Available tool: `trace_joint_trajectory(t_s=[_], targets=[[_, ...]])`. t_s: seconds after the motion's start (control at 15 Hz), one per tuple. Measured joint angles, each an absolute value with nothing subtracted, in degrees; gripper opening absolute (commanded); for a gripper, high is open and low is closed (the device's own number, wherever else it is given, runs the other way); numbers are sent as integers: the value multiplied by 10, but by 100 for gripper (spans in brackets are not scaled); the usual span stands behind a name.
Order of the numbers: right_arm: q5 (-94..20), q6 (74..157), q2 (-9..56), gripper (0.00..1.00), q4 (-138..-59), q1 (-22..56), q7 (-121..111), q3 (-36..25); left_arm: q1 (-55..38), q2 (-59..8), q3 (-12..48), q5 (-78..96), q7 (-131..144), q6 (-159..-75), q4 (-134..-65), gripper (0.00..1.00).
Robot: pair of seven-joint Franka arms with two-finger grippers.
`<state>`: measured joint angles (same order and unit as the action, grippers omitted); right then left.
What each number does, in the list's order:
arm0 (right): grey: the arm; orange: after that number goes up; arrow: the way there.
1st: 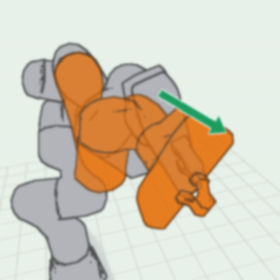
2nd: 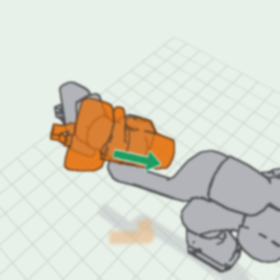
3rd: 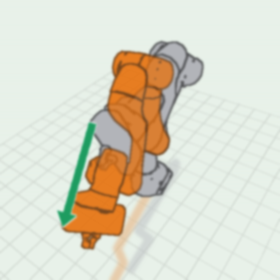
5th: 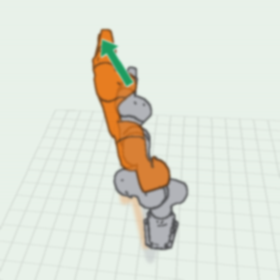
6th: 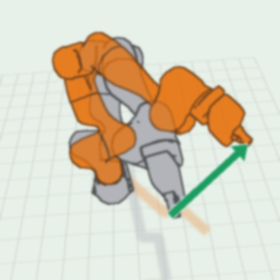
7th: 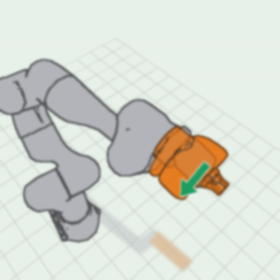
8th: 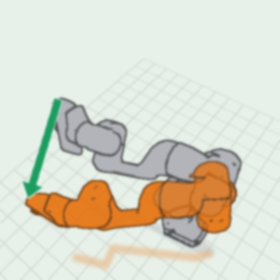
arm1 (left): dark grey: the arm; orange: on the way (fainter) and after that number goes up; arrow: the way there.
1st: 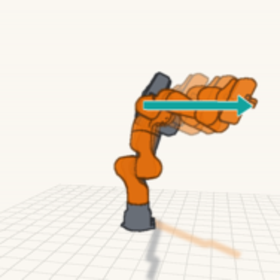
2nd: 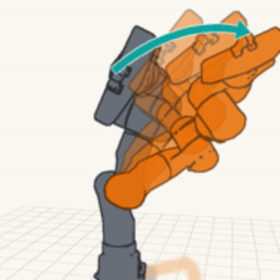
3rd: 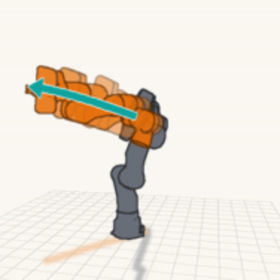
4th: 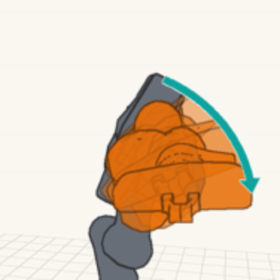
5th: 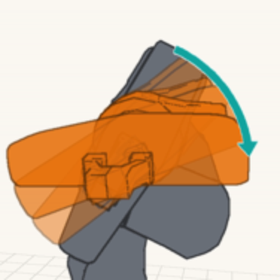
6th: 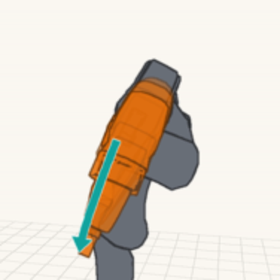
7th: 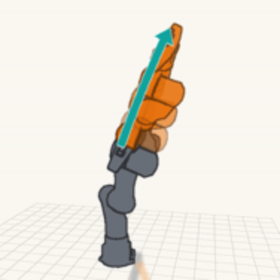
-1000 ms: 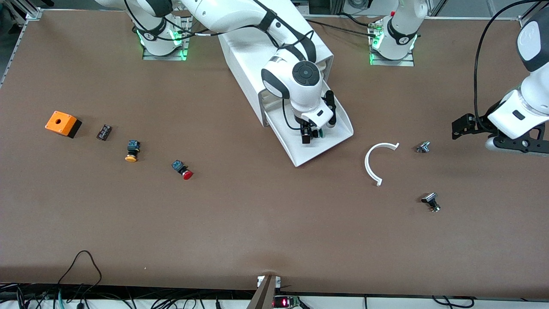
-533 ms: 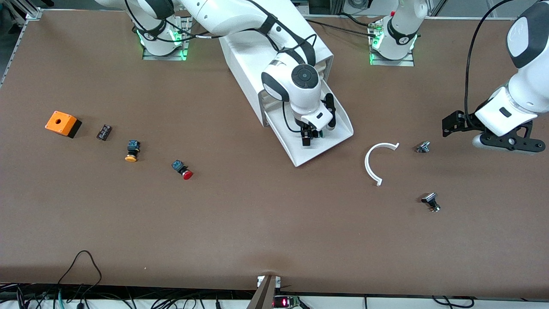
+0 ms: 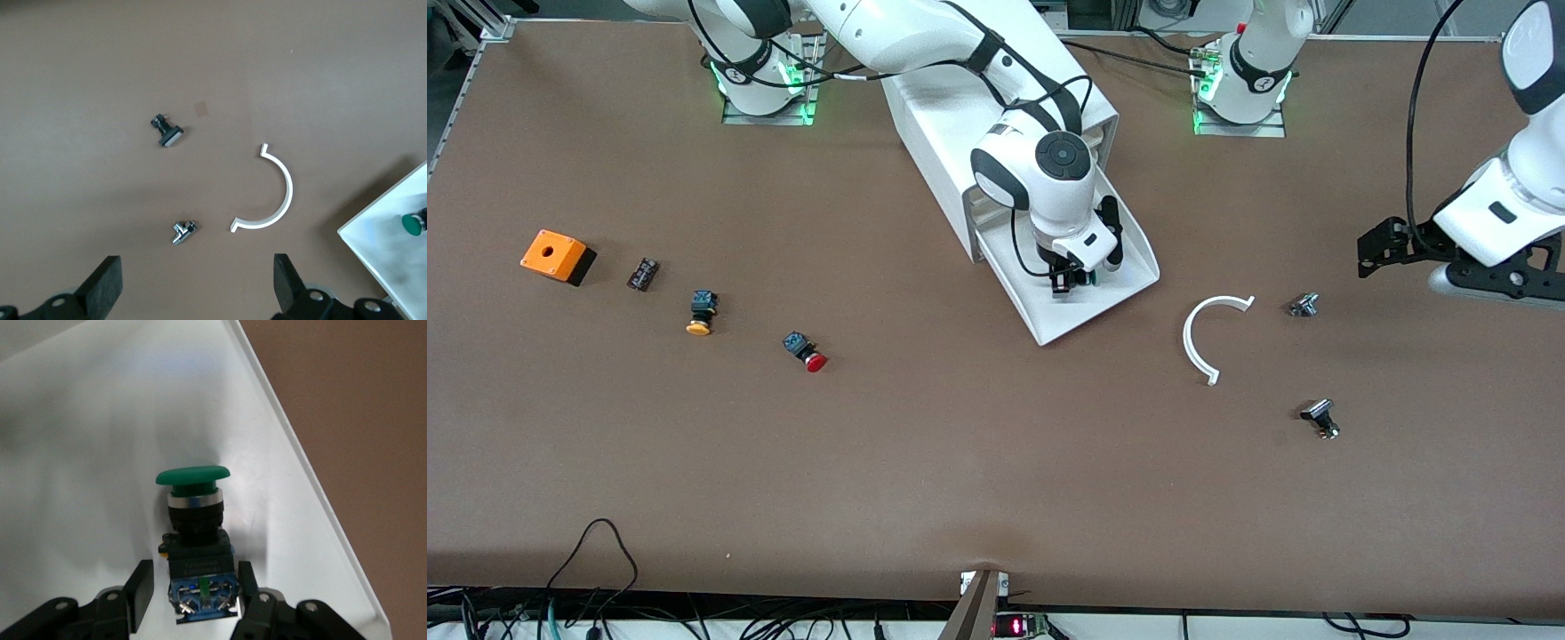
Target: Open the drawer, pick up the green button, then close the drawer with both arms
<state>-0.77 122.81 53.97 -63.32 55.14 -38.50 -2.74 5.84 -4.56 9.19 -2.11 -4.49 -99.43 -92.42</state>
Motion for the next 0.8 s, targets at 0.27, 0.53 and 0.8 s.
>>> trace_joint_trajectory(t_s=[0.27, 0.53, 0.8], targets=[[-8, 1228, 540, 37, -630, 573, -381, -56, 61, -49, 89, -13, -37, -969, -910, 100], [-6, 1226, 535, 37, -620, 603, -321, -88, 62, -52, 88, -13, -37, -962, -900, 100], [-6, 1193, 489, 38, -606, 612, -283, -123, 68, -52, 87, -10, -36, -960, -897, 100]])
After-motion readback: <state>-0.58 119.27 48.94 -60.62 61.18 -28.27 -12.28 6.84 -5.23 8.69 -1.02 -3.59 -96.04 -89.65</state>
